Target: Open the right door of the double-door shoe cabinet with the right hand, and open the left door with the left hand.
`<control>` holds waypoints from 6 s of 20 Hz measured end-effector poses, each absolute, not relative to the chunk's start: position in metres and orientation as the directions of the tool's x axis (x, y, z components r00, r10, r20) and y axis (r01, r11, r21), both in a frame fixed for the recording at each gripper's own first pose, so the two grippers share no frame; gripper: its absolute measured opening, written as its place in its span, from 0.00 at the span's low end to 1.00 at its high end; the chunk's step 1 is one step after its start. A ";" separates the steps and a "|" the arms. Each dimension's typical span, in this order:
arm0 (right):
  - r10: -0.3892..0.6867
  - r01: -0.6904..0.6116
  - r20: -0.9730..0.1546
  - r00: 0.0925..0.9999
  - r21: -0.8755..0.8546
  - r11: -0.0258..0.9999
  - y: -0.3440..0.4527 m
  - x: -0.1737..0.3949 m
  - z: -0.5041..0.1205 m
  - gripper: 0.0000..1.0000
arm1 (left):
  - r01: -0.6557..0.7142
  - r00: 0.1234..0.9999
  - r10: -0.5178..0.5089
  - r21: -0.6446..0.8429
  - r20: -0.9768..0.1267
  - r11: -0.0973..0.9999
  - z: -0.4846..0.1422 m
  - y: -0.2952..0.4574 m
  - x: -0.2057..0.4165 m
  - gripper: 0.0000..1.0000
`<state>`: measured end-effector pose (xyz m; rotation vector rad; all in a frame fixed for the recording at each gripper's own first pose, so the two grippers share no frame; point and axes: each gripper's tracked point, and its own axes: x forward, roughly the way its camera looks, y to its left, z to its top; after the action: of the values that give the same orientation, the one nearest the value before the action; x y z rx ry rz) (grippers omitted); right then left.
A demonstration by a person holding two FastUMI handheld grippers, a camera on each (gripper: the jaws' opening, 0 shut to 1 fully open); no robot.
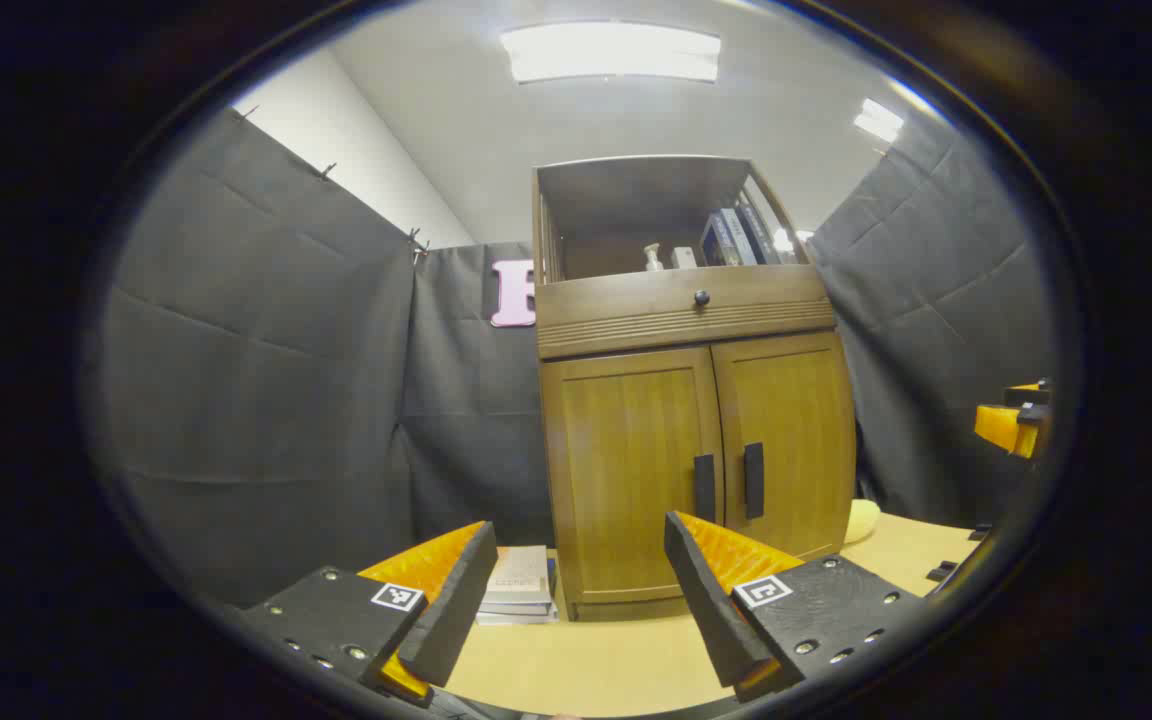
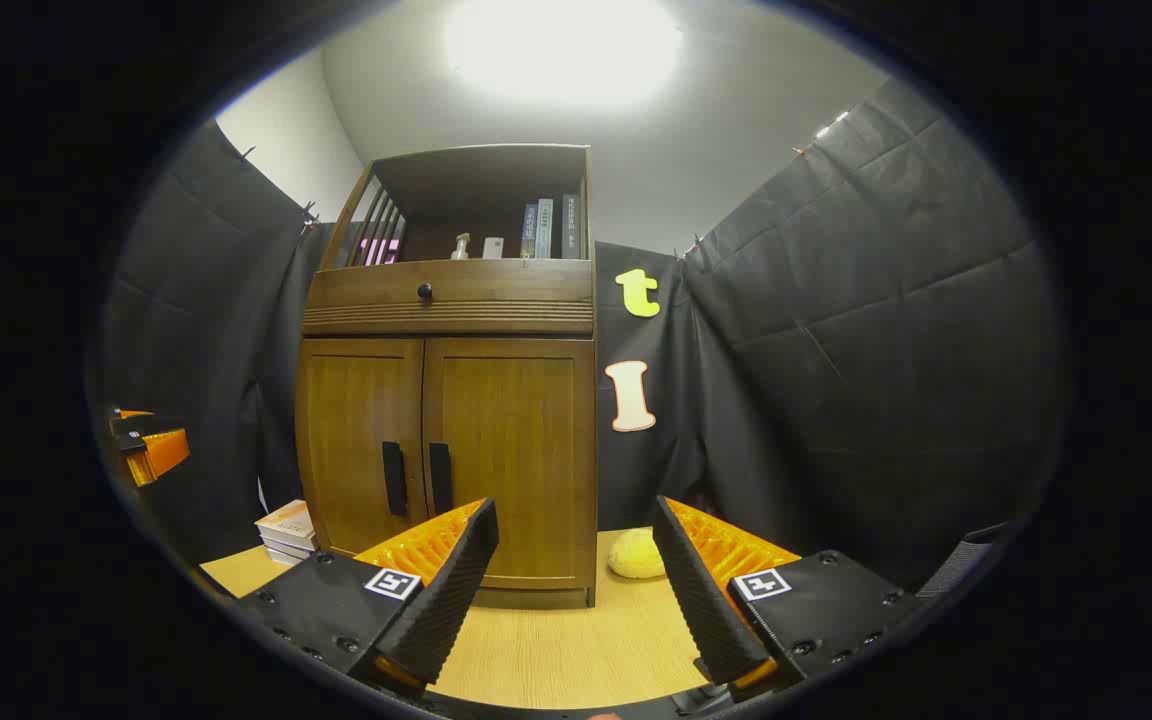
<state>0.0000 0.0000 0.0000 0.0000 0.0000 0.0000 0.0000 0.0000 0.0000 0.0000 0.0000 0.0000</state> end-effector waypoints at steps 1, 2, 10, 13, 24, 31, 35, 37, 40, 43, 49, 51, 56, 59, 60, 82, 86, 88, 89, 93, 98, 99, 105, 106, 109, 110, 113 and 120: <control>0.002 -0.002 -0.001 1.000 -0.002 1.000 0.001 0.000 0.000 0.98 | -0.002 1.000 0.002 0.002 -0.001 1.000 -0.002 -0.001 0.000 0.96; 0.004 -0.004 -0.001 1.000 -0.004 1.000 0.002 0.000 -0.002 0.98 | -0.005 1.000 0.005 0.004 0.000 1.000 -0.001 -0.001 0.000 0.97; 0.000 0.000 -0.004 1.000 0.004 1.000 -0.001 0.004 -0.004 0.98 | -0.036 0.999 0.036 0.001 0.003 0.999 -0.005 0.000 0.002 0.94; 0.007 -0.007 -0.008 1.000 0.009 1.000 0.004 0.009 -0.007 0.98 | -0.046 0.999 0.046 0.004 0.001 0.999 -0.007 0.000 0.004 0.96; 0.041 -0.041 -0.011 0.999 -0.002 0.999 0.027 0.047 -0.012 0.98 | -0.099 0.995 0.099 0.007 0.012 0.995 -0.005 0.007 0.006 0.96; 0.087 -0.087 0.001 0.996 -0.001 0.996 0.057 0.097 -0.014 0.96 | -0.144 0.990 0.144 0.018 0.016 0.989 0.004 0.018 0.001 0.99; 0.122 -0.122 -0.005 0.992 0.012 0.992 0.080 0.124 -0.022 0.98 | -0.168 0.986 0.168 0.006 0.013 0.986 0.006 0.021 0.000 0.99; 0.142 -0.142 -0.007 0.990 0.021 0.990 0.092 0.140 -0.023 0.98 | -0.186 0.982 0.186 0.014 0.009 0.982 0.005 0.024 0.000 0.99; 0.161 -0.161 -0.015 0.987 0.021 0.987 0.110 0.161 -0.029 0.96 | -0.217 0.976 0.217 0.014 -0.005 0.976 0.001 0.031 -0.003 0.99; 0.183 -0.182 -0.014 0.983 0.034 0.983 0.126 0.179 -0.033 0.96 | -0.253 0.967 0.253 0.030 -0.009 0.967 0.001 0.044 -0.006 0.99; 0.215 -0.211 -0.048 0.975 0.070 0.975 0.158 0.219 -0.046 0.96 | -0.297 0.954 0.298 0.050 -0.029 0.954 -0.003 0.053 -0.014 0.99; 0.224 -0.218 -0.069 0.972 0.083 0.972 0.167 0.230 -0.054 0.98 | -0.308 0.950 0.310 0.057 -0.027 0.950 -0.002 0.056 -0.016 0.99; 0.248 -0.238 -0.086 0.965 0.116 0.964 0.189 0.257 -0.063 0.97 | -0.334 0.940 0.338 0.072 -0.043 0.940 -0.006 0.065 -0.030 0.99; 0.246 -0.234 -0.115 0.963 0.103 0.967 0.195 0.271 -0.075 0.96 | -0.355 0.932 0.359 0.077 -0.048 0.932 -0.005 0.071 -0.036 0.99; 0.242 -0.231 -0.127 0.962 0.102 0.968 0.196 0.275 -0.080 0.93 | -0.362 0.929 0.367 0.082 -0.052 0.928 -0.007 0.072 -0.038 0.96; 0.271 -0.255 -0.230 0.935 0.097 0.962 0.208 0.292 -0.101 0.13 | -0.362 0.927 0.370 0.105 -0.063 0.926 0.000 0.068 -0.037 0.99; 0.303 -0.287 -0.225 0.926 0.105 0.952 0.203 0.275 -0.098 0.13 | -0.325 0.942 0.332 0.097 -0.058 0.941 0.000 0.058 -0.028 0.99; 0.313 -0.294 -0.224 0.923 0.113 0.949 0.200 0.264 -0.097 0.12 | -0.304 0.949 0.309 0.088 -0.058 0.949 -0.001 0.054 -0.022 0.99; 0.317 -0.298 -0.223 0.922 0.112 0.948 0.198 0.259 -0.096 0.13 | -0.294 0.953 0.299 0.085 -0.055 0.952 0.000 0.051 -0.018 0.99; 0.337 -0.318 -0.225 0.914 0.121 0.941 0.191 0.245 -0.093 0.13 | -0.246 0.967 0.250 0.074 -0.046 0.966 0.002 0.033 -0.005 0.99; 0.357 -0.337 -0.220 0.908 0.125 0.933 0.179 0.226 -0.090 0.11 | -0.193 0.980 0.195 0.056 -0.048 0.980 -0.002 0.014 0.007 0.99; 0.359 -0.339 -0.218 0.907 0.127 0.932 0.176 0.223 -0.090 0.11 | -0.183 0.981 0.186 0.055 -0.046 0.982 0.000 0.011 0.010 0.99; 0.362 -0.342 -0.223 0.905 0.124 0.931 0.159 0.202 -0.086 0.13 | -0.132 0.990 0.133 0.041 -0.038 0.990 0.002 -0.008 0.025 0.99; 0.361 -0.341 -0.223 0.906 0.125 0.932 0.155 0.199 -0.085 0.14 | -0.125 0.991 0.126 0.039 -0.038 0.991 0.000 -0.012 0.026 0.99; 0.359 -0.341 -0.223 0.906 0.117 0.933 0.141 0.186 -0.084 0.14 | -0.100 0.994 0.101 0.031 -0.029 0.995 0.004 -0.026 0.031 0.99; 0.360 -0.342 -0.223 0.906 0.114 0.933 0.135 0.181 -0.083 0.13 | -0.090 0.995 0.091 0.030 -0.026 0.995 0.005 -0.031 0.032 0.99; 0.360 -0.344 -0.232 0.904 0.110 0.933 0.122 0.172 -0.081 0.11 | -0.058 0.998 0.058 0.017 -0.022 0.998 0.006 -0.047 0.037 0.99; 0.348 -0.334 -0.237 0.907 0.096 0.937 0.092 0.154 -0.080 0.12 | 0.013 1.000 -0.013 0.001 -0.019 1.000 0.003 -0.083 0.055 0.96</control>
<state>0.1538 0.0923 -0.0800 0.0538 0.2547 0.3524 0.0551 -0.0835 0.0032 0.0010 0.0194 -0.0127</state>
